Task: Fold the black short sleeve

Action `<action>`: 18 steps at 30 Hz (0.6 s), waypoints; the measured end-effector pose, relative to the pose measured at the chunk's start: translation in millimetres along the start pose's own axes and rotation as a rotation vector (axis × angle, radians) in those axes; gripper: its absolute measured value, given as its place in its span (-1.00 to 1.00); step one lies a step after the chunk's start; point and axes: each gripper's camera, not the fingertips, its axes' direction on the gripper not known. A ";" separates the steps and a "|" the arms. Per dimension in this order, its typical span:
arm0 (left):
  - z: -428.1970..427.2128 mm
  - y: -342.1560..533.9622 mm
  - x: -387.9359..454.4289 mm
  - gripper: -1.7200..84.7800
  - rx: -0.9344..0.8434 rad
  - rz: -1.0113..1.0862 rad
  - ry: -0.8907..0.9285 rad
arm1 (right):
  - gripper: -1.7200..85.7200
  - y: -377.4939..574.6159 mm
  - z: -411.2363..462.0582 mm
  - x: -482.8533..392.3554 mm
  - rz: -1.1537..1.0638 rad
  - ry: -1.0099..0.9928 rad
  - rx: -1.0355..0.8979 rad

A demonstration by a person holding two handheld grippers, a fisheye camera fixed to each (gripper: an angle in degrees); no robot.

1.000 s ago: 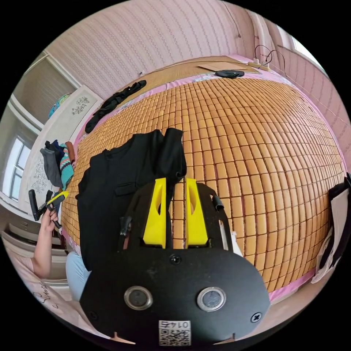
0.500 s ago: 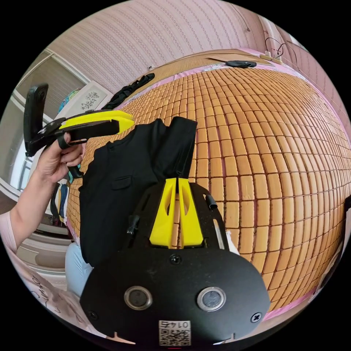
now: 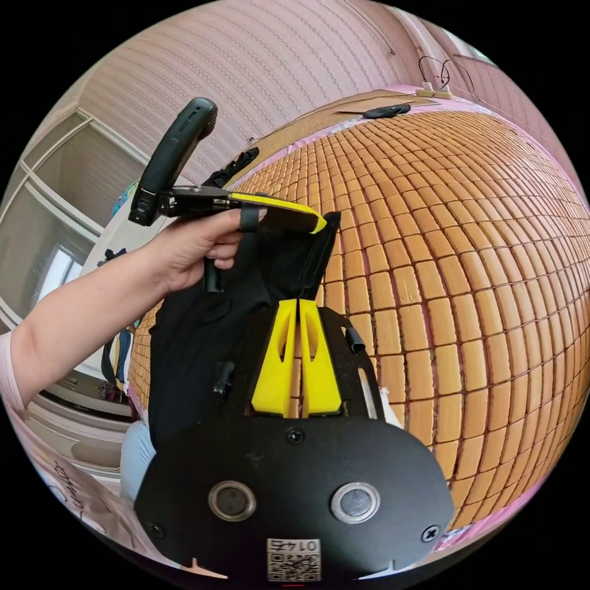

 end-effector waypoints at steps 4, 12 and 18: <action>-16.7 0.3 -17.7 -0.85 0.060 -0.043 0.074 | -0.93 5.1 -16.3 4.9 0.032 0.003 0.051; 5.4 -22.9 -7.3 -0.77 0.012 0.025 0.063 | -0.81 -4.1 -9.6 6.9 0.056 -0.023 0.017; 21.7 -18.0 -7.2 -0.92 0.002 0.063 -0.001 | -0.89 -8.2 5.4 4.3 0.048 -0.010 -0.018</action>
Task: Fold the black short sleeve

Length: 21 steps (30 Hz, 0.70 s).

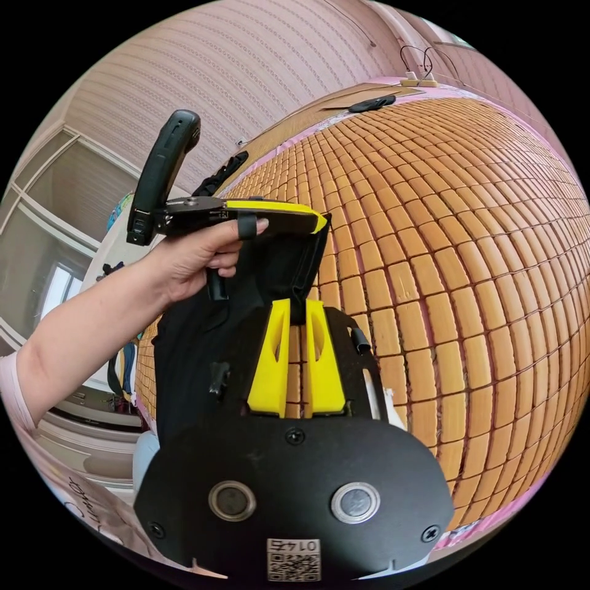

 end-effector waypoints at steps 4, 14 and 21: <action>-15.2 18.0 -26.5 -0.97 0.074 -0.086 0.064 | -0.93 -2.7 0.5 -3.8 -0.010 0.004 0.005; -103.7 207.0 -89.6 -0.91 0.261 -0.313 0.065 | -0.96 5.7 -2.3 -79.8 -0.417 -0.138 -0.073; -91.4 255.6 -116.4 -0.86 0.251 -0.424 0.111 | -0.96 4.5 27.6 -109.5 -0.440 -0.023 -0.166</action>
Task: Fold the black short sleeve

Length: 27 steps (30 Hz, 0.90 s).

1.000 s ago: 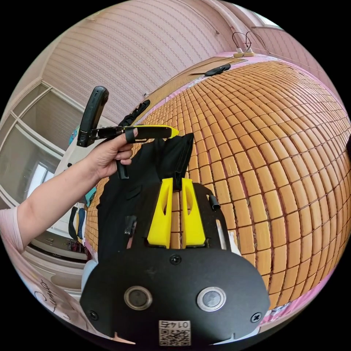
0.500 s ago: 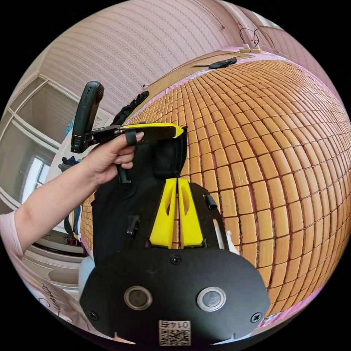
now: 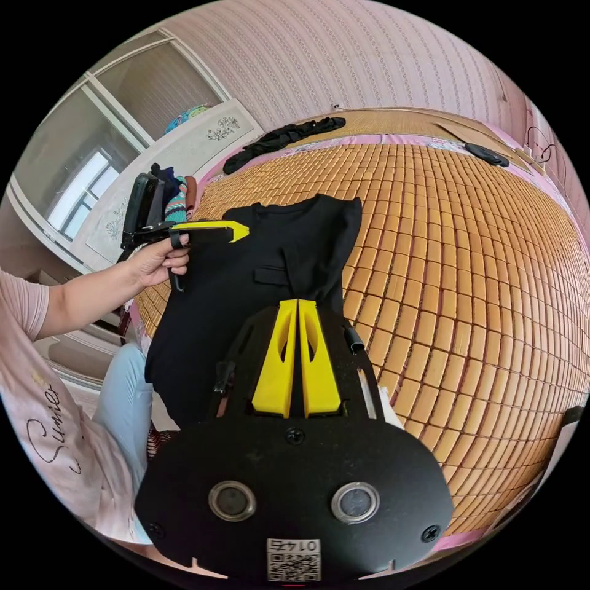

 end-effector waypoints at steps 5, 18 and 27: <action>50.6 -21.3 -2.0 -0.77 -0.120 -0.002 -0.076 | -0.96 -21.3 26.6 -6.4 0.008 -0.003 -0.054; 33.7 22.4 -12.3 -0.98 -0.146 0.059 -0.097 | -0.94 -41.1 77.3 -21.6 0.001 0.084 -0.146; -34.0 98.1 -56.0 -0.90 -0.004 -0.072 -0.092 | -0.89 -59.2 74.6 -44.8 -0.036 0.061 -0.153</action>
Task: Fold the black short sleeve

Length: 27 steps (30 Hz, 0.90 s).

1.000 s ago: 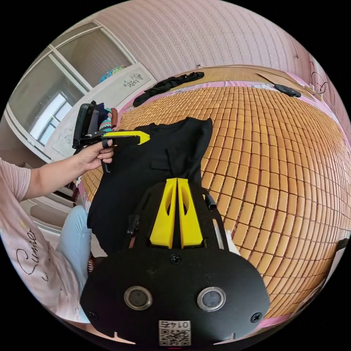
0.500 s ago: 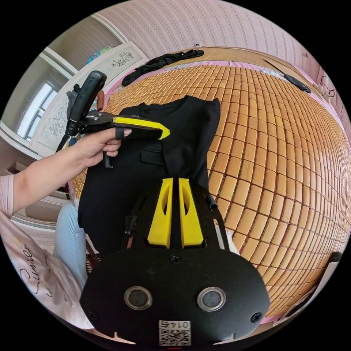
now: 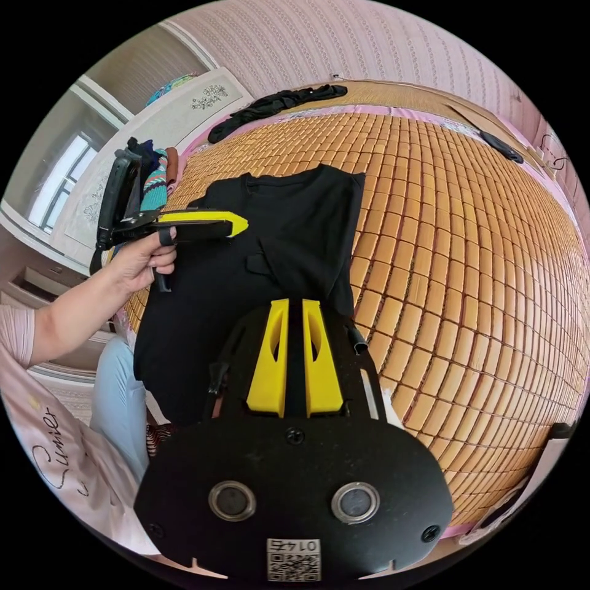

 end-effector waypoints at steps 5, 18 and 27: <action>-88.8 118.6 -72.5 -0.87 0.124 -0.249 -0.194 | -0.90 -52.0 21.2 -50.5 -0.161 -0.148 -0.035; -111.5 214.8 -151.6 -0.76 0.265 -0.523 -0.149 | -0.78 -213.0 142.6 -261.5 -0.518 -0.142 -0.138; -98.1 220.1 -154.4 -0.87 0.157 -0.389 -0.228 | -0.92 -221.2 154.3 -236.8 -0.412 -0.192 -0.126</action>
